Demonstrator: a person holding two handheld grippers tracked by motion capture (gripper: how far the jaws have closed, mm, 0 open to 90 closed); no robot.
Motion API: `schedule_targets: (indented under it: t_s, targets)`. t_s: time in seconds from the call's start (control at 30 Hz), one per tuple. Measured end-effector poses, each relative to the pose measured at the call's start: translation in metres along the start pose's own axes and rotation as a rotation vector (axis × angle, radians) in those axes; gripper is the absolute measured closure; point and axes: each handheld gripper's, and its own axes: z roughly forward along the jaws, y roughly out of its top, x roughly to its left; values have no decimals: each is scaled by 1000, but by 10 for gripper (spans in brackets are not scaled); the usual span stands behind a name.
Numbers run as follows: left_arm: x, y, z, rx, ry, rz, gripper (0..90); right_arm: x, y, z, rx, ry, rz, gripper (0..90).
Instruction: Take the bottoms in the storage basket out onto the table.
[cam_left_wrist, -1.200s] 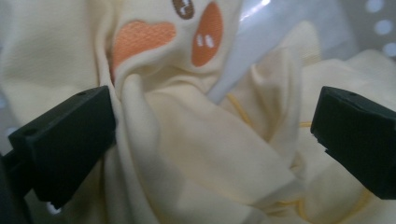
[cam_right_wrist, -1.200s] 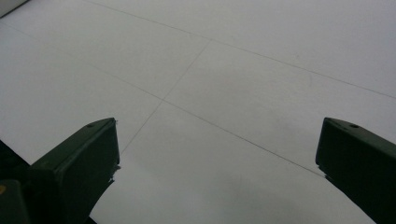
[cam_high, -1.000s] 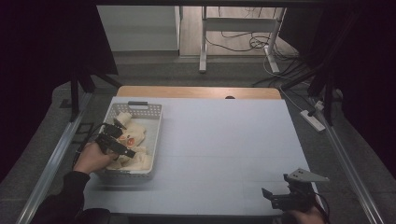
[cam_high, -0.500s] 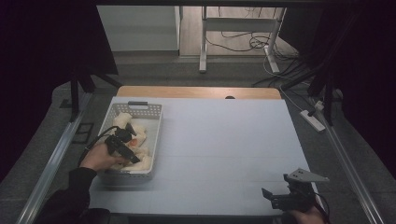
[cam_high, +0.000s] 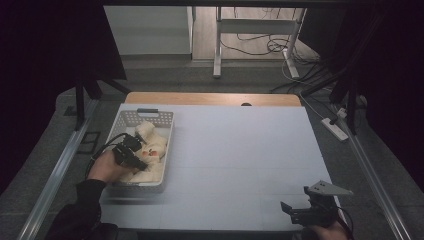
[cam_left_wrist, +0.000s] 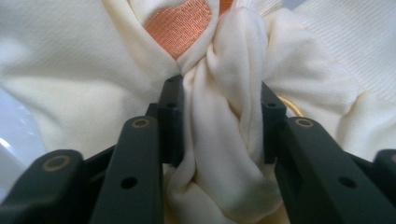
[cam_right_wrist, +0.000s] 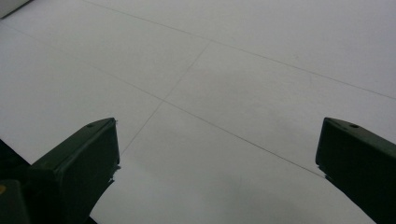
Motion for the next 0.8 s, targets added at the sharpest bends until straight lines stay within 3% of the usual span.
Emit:
schedule_targets:
  t_s: [0.1, 0.17, 0.23, 0.37, 0.4, 0.6, 0.7, 0.8]
  targets:
    - [-1, 1, 0, -30, 23, -3, 653, 0, 0, 0, 0, 0, 0, 0]
    - [0, 0, -1, -48, 25, 6, 659, 0, 0, 0, 0, 0, 2, 0]
    - [5, -6, -5, -92, -1, 14, 663, -1, 0, 0, -1, 3, 5, 0]
    - [6, -12, -12, -136, 20, 19, 671, -1, 0, 0, -2, 4, 8, 0]
    - [6, -15, -16, -168, 24, 16, 672, 0, 0, 0, -2, 3, 4, 0]
    - [9, -21, -24, -237, 46, -4, 679, 0, 0, -1, -7, 5, 8, 0]
    - [9, -27, -31, -298, 63, 13, 678, 0, 0, -1, -8, 5, 8, 0]
    - [12, -33, -37, -371, 41, 4, 677, 0, 0, -1, -8, 5, 7, 0]
